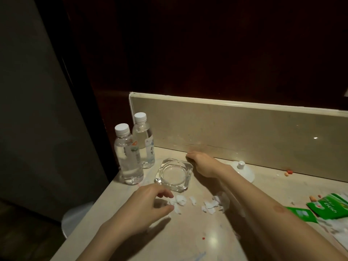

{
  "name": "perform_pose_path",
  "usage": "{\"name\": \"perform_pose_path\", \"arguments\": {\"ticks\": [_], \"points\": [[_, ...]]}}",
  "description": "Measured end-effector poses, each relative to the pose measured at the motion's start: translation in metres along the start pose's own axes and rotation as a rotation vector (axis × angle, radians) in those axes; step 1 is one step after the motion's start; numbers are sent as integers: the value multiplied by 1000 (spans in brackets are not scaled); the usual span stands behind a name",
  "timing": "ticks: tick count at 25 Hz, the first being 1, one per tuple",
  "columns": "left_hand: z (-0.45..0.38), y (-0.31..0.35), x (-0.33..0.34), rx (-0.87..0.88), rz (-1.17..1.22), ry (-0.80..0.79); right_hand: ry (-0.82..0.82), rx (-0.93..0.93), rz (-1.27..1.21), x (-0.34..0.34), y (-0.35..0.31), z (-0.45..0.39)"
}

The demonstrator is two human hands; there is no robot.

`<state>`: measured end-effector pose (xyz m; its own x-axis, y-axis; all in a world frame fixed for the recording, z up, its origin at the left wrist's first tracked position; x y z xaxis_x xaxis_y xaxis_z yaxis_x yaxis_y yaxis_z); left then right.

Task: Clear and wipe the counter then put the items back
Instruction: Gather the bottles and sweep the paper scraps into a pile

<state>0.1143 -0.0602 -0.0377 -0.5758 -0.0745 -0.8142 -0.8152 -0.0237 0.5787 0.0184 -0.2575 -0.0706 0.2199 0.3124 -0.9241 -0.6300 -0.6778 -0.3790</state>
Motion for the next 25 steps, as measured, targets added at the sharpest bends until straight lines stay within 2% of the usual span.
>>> {"name": "perform_pose_path", "arguments": {"ticks": [5, 9, 13, 15, 16, 19, 20, 22, 25], "points": [[-8, 7, 1, 6, 1, 0, -23, -32, 86, 2, -2, 27], [-35, 30, 9, 78, -61, 0, -110, -43, 101, 4, -5, 75], [-59, 54, 29, 144, -50, -45, -141, -105, 27, 2, -18, 129], [-66, 64, 39, 172, -80, -68, -144, -108, -96, -3, -16, 147], [-69, 68, 44, 180, -87, -81, -84, -71, -177, -12, -8, 151], [-67, 75, 54, 179, -38, -118, 357, 160, -305, -62, 39, 155], [-65, 75, 55, 176, -25, -129, 454, 240, -297, -74, 56, 154], [-58, 73, 53, 169, -15, -132, 478, 353, -245, -81, 81, 145], [-49, 61, 44, 148, -25, -111, 445, 394, -237, -71, 96, 126]]}}
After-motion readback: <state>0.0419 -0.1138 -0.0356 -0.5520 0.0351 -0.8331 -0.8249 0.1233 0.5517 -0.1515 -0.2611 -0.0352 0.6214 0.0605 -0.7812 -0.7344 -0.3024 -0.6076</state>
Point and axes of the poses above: each hand's wrist, its own z-axis away from the middle knuckle, its own x-axis out of the palm, y = z × x, the point moved 7 cm from there along -z, towards the middle knuckle, and after that the axes turned 5 degrees about -z, right-handed, at the moved point
